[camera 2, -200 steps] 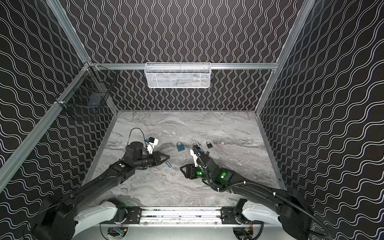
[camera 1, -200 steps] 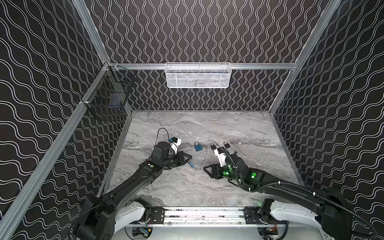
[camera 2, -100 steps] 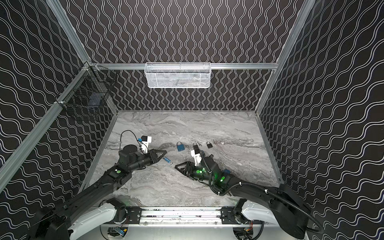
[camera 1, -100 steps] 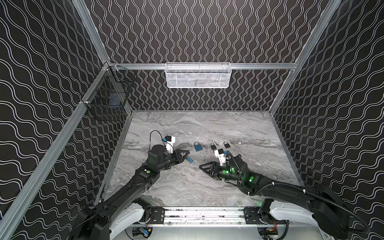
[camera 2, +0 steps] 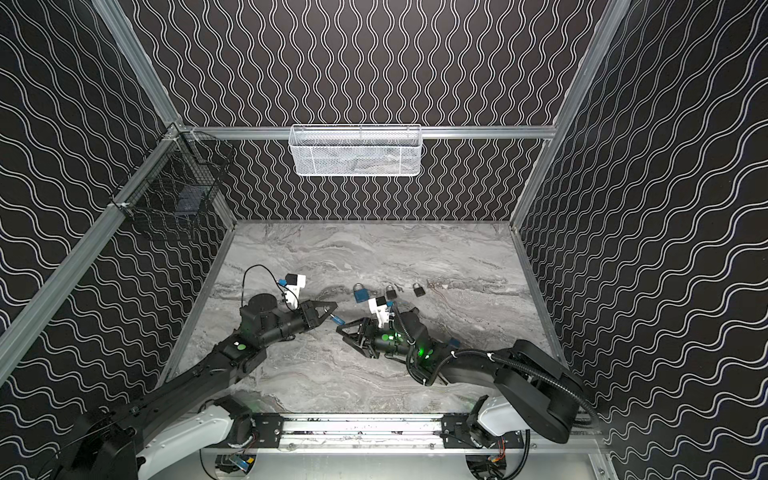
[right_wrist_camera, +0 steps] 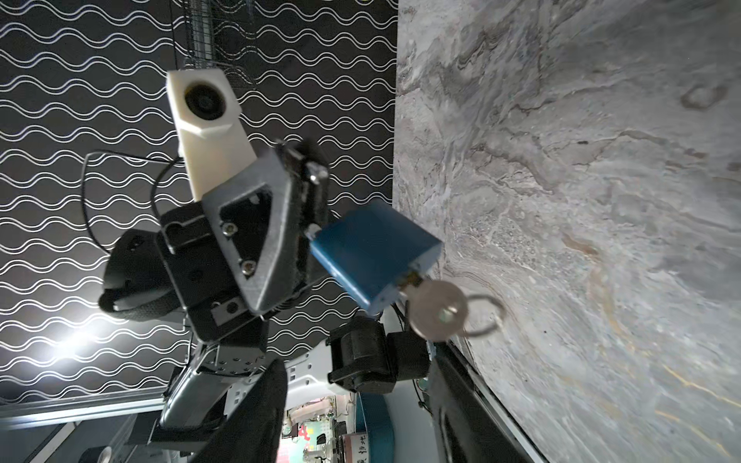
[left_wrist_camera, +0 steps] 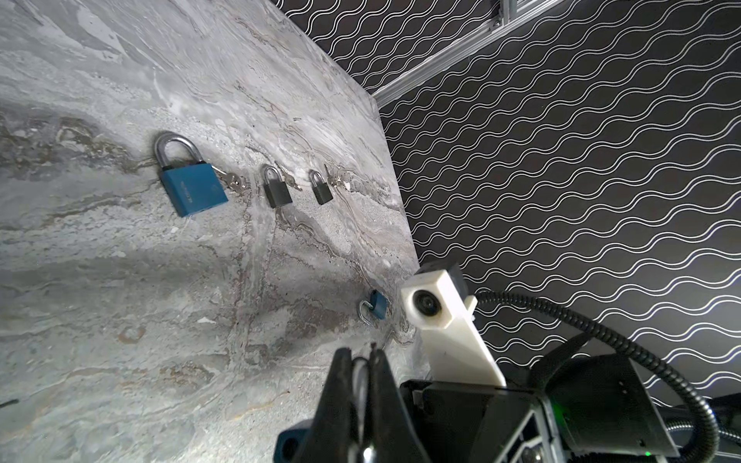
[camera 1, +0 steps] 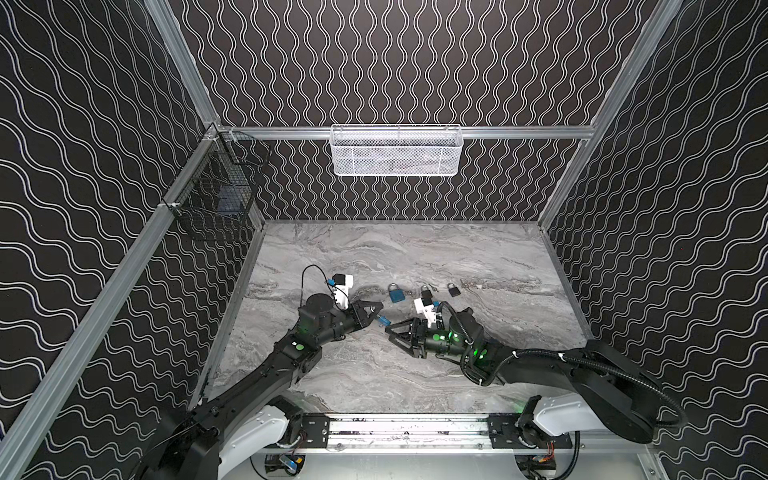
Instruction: Lock with the key
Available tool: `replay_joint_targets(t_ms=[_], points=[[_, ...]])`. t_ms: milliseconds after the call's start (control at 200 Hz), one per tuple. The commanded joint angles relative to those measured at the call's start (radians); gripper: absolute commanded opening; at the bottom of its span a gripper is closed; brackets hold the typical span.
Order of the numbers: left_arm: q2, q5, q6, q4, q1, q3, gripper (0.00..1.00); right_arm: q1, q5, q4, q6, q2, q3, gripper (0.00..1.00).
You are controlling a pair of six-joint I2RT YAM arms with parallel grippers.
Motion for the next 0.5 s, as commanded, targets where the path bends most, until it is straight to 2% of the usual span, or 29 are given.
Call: replay_joint_targets(t_ms=[0, 496], points=[[-0.005, -0.010, -0.025, 0.096, -0.006, -0.002, 0.00, -0.006, -0.013, 0.118, 0.045, 0.024, 0.012, 0.56], [0.005, 0.013, -0.064, 0.173, -0.011, -0.045, 0.00, -0.056, -0.022, 0.290, 0.113, 0.143, 0.039, 0.51]])
